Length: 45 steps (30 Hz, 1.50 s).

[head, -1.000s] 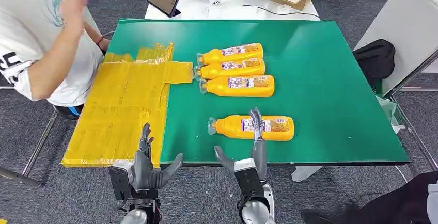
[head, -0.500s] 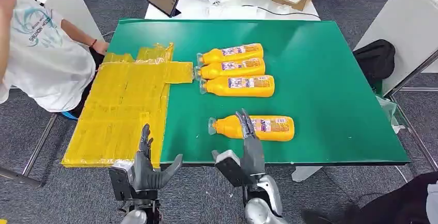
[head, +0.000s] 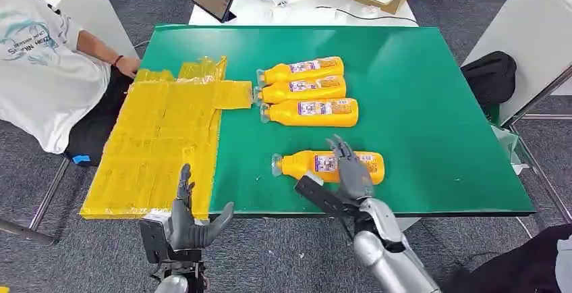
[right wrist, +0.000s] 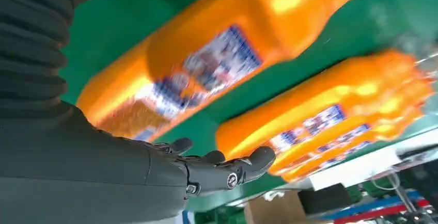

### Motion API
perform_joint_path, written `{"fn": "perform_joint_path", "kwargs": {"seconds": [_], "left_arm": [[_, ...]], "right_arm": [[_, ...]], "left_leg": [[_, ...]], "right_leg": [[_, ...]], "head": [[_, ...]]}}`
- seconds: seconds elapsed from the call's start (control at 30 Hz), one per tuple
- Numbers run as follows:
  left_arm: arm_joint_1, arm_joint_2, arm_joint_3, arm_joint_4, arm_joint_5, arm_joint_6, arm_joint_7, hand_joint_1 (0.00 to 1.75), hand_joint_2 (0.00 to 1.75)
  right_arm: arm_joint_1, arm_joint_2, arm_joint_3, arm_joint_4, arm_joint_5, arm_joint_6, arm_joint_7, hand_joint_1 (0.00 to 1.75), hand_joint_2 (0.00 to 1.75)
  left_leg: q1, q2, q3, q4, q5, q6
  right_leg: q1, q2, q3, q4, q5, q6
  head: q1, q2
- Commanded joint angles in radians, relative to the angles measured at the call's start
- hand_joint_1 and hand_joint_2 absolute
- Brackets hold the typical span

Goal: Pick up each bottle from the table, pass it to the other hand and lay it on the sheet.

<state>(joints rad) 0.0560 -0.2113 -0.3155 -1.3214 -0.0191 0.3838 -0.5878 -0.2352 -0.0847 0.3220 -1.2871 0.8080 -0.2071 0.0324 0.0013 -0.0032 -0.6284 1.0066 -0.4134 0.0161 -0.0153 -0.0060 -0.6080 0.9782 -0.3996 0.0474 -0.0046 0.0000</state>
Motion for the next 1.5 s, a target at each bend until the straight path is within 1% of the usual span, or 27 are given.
{"fn": "perform_joint_path", "kwargs": {"seconds": [0.03, 0.07, 0.1, 0.17, 0.2, 0.27, 0.33, 0.4, 0.43, 0.47, 0.57, 0.63, 0.67, 0.7, 0.8, 1.03, 1.07, 1.1, 1.2, 1.23, 1.27, 1.3, 1.33, 1.4, 1.43, 1.47, 1.5], "left_arm": [[-0.012, -0.013, 0.044, 0.061, -0.004, -0.016, 0.013, 0.00, 1.75], [-0.012, -0.013, 0.043, 0.063, -0.004, -0.017, 0.013, 0.00, 1.75], [-0.015, -0.014, 0.041, 0.068, -0.005, -0.021, 0.014, 0.00, 1.75], [-0.019, -0.015, 0.040, 0.076, -0.004, -0.024, 0.015, 0.00, 1.75], [-0.022, -0.015, 0.036, 0.080, -0.004, -0.029, 0.017, 0.00, 1.75], [-0.025, -0.017, 0.034, 0.084, -0.004, -0.031, 0.018, 0.00, 1.75], [-0.032, -0.016, 0.027, 0.096, -0.003, -0.036, 0.019, 0.00, 1.75], [-0.034, -0.017, 0.026, 0.099, -0.002, -0.038, 0.020, 0.00, 1.75], [-0.036, -0.017, 0.024, 0.103, -0.001, -0.040, 0.022, 0.00, 1.75], [-0.036, -0.017, 0.024, 0.103, -0.001, -0.040, 0.022, 0.00, 1.75], [-0.036, -0.017, 0.024, 0.103, -0.001, -0.040, 0.022, 0.00, 1.75], [-0.039, -0.016, 0.021, 0.109, 0.001, -0.044, 0.026, 0.00, 1.75], [-0.039, -0.017, 0.020, 0.110, 0.001, -0.044, 0.026, 0.00, 1.75], [-0.042, -0.017, 0.019, 0.117, 0.002, -0.046, 0.028, 0.00, 1.75], [-0.044, -0.017, 0.017, 0.132, 0.008, -0.052, 0.032, 0.00, 1.75], [-0.045, -0.018, 0.007, 0.120, 0.011, -0.054, 0.012, 0.00, 1.75], [-0.045, -0.018, 0.007, 0.120, 0.011, -0.054, 0.012, 0.00, 1.75], [-0.046, -0.018, 0.006, 0.118, 0.011, -0.054, 0.012, 0.00, 1.75], [-0.047, -0.018, 0.001, 0.122, 0.020, -0.058, 0.014, 0.00, 1.75], [-0.050, -0.017, -0.002, 0.129, 0.026, -0.060, 0.014, 0.00, 1.75], [-0.050, -0.019, -0.002, 0.131, 0.027, -0.060, 0.014, 0.00, 1.75], [-0.050, -0.019, -0.002, 0.131, 0.027, -0.060, 0.014, 0.00, 1.75], [-0.051, -0.020, -0.004, 0.138, 0.031, -0.061, 0.014, 0.00, 1.75], [-0.053, -0.020, -0.007, 0.143, 0.035, -0.058, 0.012, 0.00, 1.75], [-0.056, -0.017, -0.017, 0.146, 0.034, -0.060, 0.009, 0.00, 1.75], [-0.057, -0.017, -0.020, 0.147, 0.034, -0.060, 0.008, 0.00, 1.75], [-0.058, -0.018, -0.020, 0.148, 0.034, -0.060, 0.008, 0.00, 1.75]], "right_arm": [[-0.114, -0.067, 0.048, 0.110, 0.007, 0.059, 0.037, 0.00, 1.75], [-0.118, -0.068, 0.049, 0.118, 0.006, 0.061, 0.037, 0.00, 1.75], [-0.127, -0.071, 0.051, 0.137, 0.001, 0.074, 0.045, 0.00, 1.75], [-0.142, -0.078, 0.057, 0.166, -0.001, 0.084, 0.050, 0.00, 1.75], [-0.157, -0.079, 0.060, 0.198, -0.004, 0.105, 0.066, 0.00, 1.75], [-0.170, -0.085, 0.063, 0.223, -0.004, 0.116, 0.074, 0.00, 1.75], [-0.207, -0.083, 0.078, 0.307, -0.004, 0.137, 0.093, 0.00, 1.75], [-0.217, -0.082, 0.081, 0.329, -0.002, 0.139, 0.099, 0.00, 1.75], [-0.228, -0.081, 0.086, 0.354, -0.003, 0.146, 0.103, 0.00, 1.75], [-0.228, -0.081, 0.086, 0.354, -0.003, 0.146, 0.103, 0.00, 1.75], [-0.228, -0.081, 0.086, 0.354, -0.003, 0.146, 0.103, 0.00, 1.75], [-0.248, -0.077, 0.091, 0.388, 0.000, 0.153, 0.116, 0.00, 1.75], [-0.255, -0.076, 0.094, 0.401, 0.002, 0.154, 0.122, 0.00, 1.75], [-0.269, -0.074, 0.097, 0.424, 0.004, 0.159, 0.125, 0.00, 1.75], [-0.292, -0.078, 0.092, 0.455, -0.005, 0.158, 0.129, 0.00, 1.75], [-0.337, -0.104, 0.110, 0.479, -0.057, 0.256, 0.141, 0.00, 1.75], [-0.337, -0.104, 0.110, 0.479, -0.057, 0.256, 0.141, 0.00, 1.75], [-0.341, -0.105, 0.110, 0.481, -0.058, 0.258, 0.141, 0.00, 1.75], [-0.364, -0.110, 0.123, 0.509, -0.088, 0.281, 0.139, 0.00, 1.75], [-0.376, -0.109, 0.130, 0.527, -0.102, 0.284, 0.136, 0.02, 1.75], [-0.377, -0.108, 0.132, 0.530, -0.103, 0.284, 0.136, 0.05, 1.75], [-0.377, -0.108, 0.132, 0.530, -0.103, 0.284, 0.136, 0.14, 1.75], [-0.378, -0.098, 0.130, 0.536, -0.115, 0.271, 0.120, 0.31, 1.75], [-0.379, -0.091, 0.137, 0.552, -0.127, 0.264, 0.106, 1.38, 1.75], [-0.371, -0.085, 0.130, 0.560, -0.156, 0.265, 0.086, 1.54, 1.75], [-0.367, -0.085, 0.130, 0.564, -0.161, 0.264, 0.082, 1.54, 1.75], [-0.365, -0.086, 0.129, 0.565, -0.163, 0.264, 0.080, 1.73, 1.75]], "left_leg": [[0.000, 0.002, 0.005, -0.001, -0.002, -0.001], [0.000, 0.001, 0.004, -0.001, -0.001, 0.000], [0.000, 0.002, 0.007, -0.001, -0.003, -0.001], [0.000, 0.002, 0.004, -0.001, -0.001, 0.000], [0.000, 0.002, 0.007, -0.001, -0.003, -0.001], [0.000, 0.002, 0.004, -0.001, -0.001, 0.000], [0.000, 0.002, 0.007, -0.001, -0.002, -0.001], [0.000, 0.003, 0.008, -0.001, -0.003, -0.001], [0.000, 0.002, 0.006, -0.001, -0.002, -0.001], [0.000, 0.001, 0.003, -0.001, -0.001, 0.000], [0.000, 0.002, 0.007, -0.001, -0.003, -0.001], [0.000, 0.001, 0.004, -0.001, -0.001, 0.000], [0.000, 0.001, 0.007, -0.001, -0.002, -0.001], [0.000, 0.001, 0.004, -0.001, -0.001, -0.001], [0.000, 0.001, 0.004, -0.001, -0.001, 0.000], [0.000, 0.001, 0.005, 0.000, -0.002, 0.000], [0.000, 0.001, 0.004, -0.001, -0.001, 0.000], [0.000, 0.000, 0.006, 0.000, -0.002, -0.001], [0.000, 0.000, 0.003, 0.000, 0.000, 0.000], [0.000, 0.000, 0.006, 0.000, -0.002, -0.001], [0.000, 0.001, 0.005, 0.000, -0.001, 0.000], [0.000, 0.000, 0.004, 0.000, -0.001, 0.000], [0.000, 0.001, 0.006, 0.000, -0.002, -0.001], [0.000, 0.001, 0.004, 0.000, -0.001, 0.000], [0.000, 0.001, 0.007, 0.000, -0.002, -0.001], [0.000, 0.000, 0.005, -0.001, -0.001, 0.000], [0.000, 0.000, 0.005, -0.001, -0.001, 0.000]], "right_leg": [[0.000, 0.002, 0.005, -0.001, -0.001, -0.001], [0.000, 0.002, 0.003, -0.001, -0.001, -0.001], [0.000, 0.002, 0.006, -0.001, -0.002, -0.002], [0.000, 0.002, 0.003, -0.001, -0.001, -0.001], [0.000, 0.002, 0.006, -0.001, -0.002, -0.002], [0.000, 0.002, 0.004, -0.001, -0.001, -0.001], [0.000, 0.002, 0.006, -0.001, -0.001, -0.002], [0.000, 0.003, 0.007, -0.001, -0.002, -0.002], [0.000, 0.002, 0.005, -0.001, -0.001, -0.001], [0.000, 0.001, 0.003, -0.001, 0.000, -0.001], [0.000, 0.002, 0.007, -0.001, -0.002, -0.002], [0.000, 0.001, 0.004, -0.001, -0.001, -0.001], [0.001, 0.001, 0.007, -0.001, -0.002, -0.002], [0.000, 0.001, 0.004, -0.001, -0.001, -0.001], [0.000, 0.001, 0.004, -0.001, -0.001, -0.001], [0.000, 0.001, 0.004, 0.000, -0.001, -0.001], [0.000, 0.001, 0.003, -0.001, -0.001, -0.001], [0.000, 0.000, 0.006, 0.000, -0.002, -0.002], [0.000, 0.000, 0.003, -0.001, 0.000, -0.001], [0.000, 0.000, 0.006, -0.001, -0.002, -0.002], [0.000, 0.001, 0.005, 0.000, -0.001, -0.001], [0.000, 0.001, 0.003, -0.001, -0.001, -0.001], [0.000, 0.001, 0.006, -0.001, -0.002, -0.002], [0.000, 0.001, 0.004, -0.001, 0.000, -0.001], [0.001, 0.001, 0.006, -0.001, -0.001, -0.002], [0.000, 0.000, 0.004, -0.001, -0.001, -0.001], [0.001, 0.000, 0.005, -0.002, -0.001, -0.001]], "head": [[0.000, 0.000], [0.000, 0.000], [0.000, 0.000], [0.000, 0.000], [0.000, 0.000], [0.000, 0.000], [0.000, 0.000], [0.000, 0.000], [0.000, 0.000], [0.000, 0.000], [0.000, 0.000], [0.000, 0.000], [0.000, 0.000], [0.000, 0.000], [0.000, 0.000], [0.000, 0.000], [0.000, 0.000], [0.000, 0.000], [0.000, 0.000], [0.000, 0.000], [0.000, 0.000], [0.000, 0.000], [0.000, 0.000], [0.000, 0.000], [0.000, 0.000], [0.000, 0.000], [0.000, 0.000]]}}
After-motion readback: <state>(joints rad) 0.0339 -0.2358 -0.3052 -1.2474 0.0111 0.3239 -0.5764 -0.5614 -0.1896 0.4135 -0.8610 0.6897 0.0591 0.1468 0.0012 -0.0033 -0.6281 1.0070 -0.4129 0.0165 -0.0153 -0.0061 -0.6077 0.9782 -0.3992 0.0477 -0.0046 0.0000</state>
